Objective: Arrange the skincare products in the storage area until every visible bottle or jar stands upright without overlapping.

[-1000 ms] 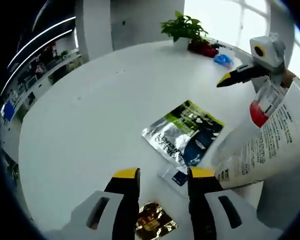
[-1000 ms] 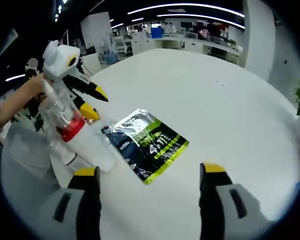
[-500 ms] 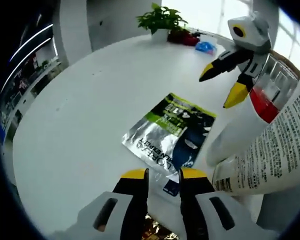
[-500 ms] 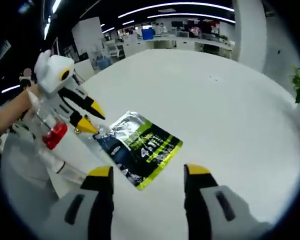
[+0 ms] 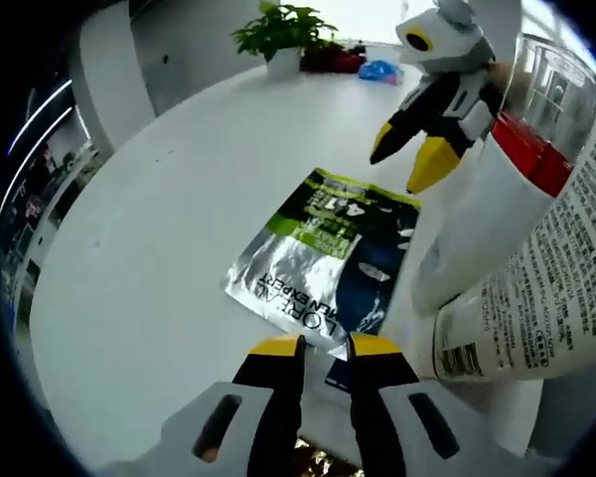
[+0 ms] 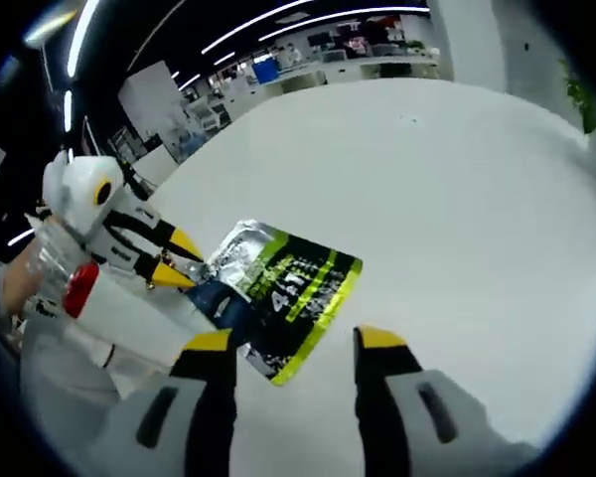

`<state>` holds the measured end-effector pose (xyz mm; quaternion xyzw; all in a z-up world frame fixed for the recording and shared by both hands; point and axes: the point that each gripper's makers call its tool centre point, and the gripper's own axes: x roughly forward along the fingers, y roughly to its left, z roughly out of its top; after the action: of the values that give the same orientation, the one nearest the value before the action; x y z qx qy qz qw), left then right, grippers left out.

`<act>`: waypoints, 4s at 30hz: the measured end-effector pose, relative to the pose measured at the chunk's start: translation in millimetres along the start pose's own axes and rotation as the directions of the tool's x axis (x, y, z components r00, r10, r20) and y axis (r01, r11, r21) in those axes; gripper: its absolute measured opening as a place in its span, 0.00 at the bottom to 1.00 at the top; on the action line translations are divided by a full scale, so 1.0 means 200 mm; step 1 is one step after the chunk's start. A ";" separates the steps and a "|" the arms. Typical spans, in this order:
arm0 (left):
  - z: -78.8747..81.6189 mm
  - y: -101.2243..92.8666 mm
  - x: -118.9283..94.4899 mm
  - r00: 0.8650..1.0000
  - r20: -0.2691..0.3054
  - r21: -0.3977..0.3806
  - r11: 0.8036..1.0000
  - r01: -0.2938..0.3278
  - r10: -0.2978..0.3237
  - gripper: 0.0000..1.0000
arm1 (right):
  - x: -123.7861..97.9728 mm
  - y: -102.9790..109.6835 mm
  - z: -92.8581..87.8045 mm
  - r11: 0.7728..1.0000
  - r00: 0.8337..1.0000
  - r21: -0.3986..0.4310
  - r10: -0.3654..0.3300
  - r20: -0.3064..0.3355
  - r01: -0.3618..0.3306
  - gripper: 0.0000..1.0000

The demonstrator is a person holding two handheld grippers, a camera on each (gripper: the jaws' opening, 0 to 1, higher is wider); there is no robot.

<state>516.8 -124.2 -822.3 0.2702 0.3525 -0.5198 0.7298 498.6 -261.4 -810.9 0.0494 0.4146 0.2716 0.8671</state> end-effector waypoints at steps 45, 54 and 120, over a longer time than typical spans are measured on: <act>0.02 0.00 0.03 0.979 0.203 -0.080 0.997 -0.005 0.021 0.00 | 0.00 -0.03 0.08 0.708 0.896 0.561 0.258 0.361 -0.430 0.31; 0.03 0.00 0.03 0.979 0.202 -0.072 0.997 -0.007 0.021 0.00 | 0.04 0.13 0.08 0.637 0.859 0.578 0.340 0.383 -0.510 0.21; 0.36 0.34 0.09 0.962 0.272 -0.226 0.974 0.029 0.034 0.18 | 0.05 -0.02 0.28 0.825 0.893 0.382 0.291 0.345 -0.416 0.01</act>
<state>602.0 -167.7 -791.8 0.1108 0.3052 -0.5074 0.7982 547.6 -251.6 -781.7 0.3603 0.3263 0.3170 0.8144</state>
